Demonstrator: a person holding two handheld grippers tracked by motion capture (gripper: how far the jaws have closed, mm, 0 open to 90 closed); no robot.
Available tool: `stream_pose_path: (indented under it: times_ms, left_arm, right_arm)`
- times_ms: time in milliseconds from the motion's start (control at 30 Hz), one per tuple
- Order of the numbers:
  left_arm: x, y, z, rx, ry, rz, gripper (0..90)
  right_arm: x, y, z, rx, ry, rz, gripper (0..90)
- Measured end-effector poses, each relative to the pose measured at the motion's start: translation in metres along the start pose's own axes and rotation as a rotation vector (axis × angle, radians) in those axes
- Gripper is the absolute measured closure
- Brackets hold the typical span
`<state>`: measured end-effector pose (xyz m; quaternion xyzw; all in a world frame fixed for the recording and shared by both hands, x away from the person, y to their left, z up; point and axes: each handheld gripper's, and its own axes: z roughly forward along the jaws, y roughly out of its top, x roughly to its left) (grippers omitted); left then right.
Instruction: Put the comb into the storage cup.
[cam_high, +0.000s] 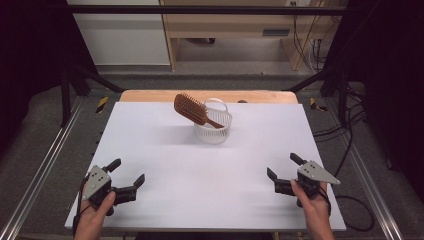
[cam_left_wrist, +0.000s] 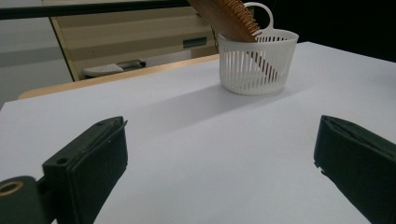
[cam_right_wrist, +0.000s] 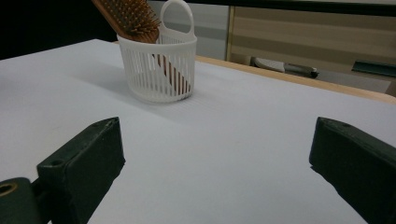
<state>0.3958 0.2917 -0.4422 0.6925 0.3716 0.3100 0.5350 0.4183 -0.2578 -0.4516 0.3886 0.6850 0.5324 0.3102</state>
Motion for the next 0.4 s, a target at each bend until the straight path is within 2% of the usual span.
stream_pose_path:
  times_ms: [67, 167, 267, 333, 400]
  left_arm:
    - [0.001, -0.001, -0.003, -0.007, 0.011, 0.019, 3.0]
    - [0.007, -0.001, -0.008, -0.036, 0.031, -0.005, 3.0]
    - [0.01, -0.005, -0.011, -0.031, 0.039, -0.017, 3.0]
    - [0.011, -0.006, -0.012, -0.044, 0.041, -0.049, 3.0]
    - [0.013, -0.006, -0.011, -0.051, 0.043, -0.06, 3.1]
  right_arm:
    - [-0.003, -0.002, -0.003, 0.006, -0.001, -0.005, 3.4]
    - [-0.008, -0.004, -0.007, 0.013, -0.005, -0.006, 3.5]
    - [-0.011, -0.004, -0.007, 0.01, -0.008, 0.004, 3.5]
    - [-0.012, -0.005, -0.007, 0.009, -0.006, 0.004, 3.5]
    - [-0.012, -0.005, -0.006, 0.01, -0.002, 0.007, 3.5]
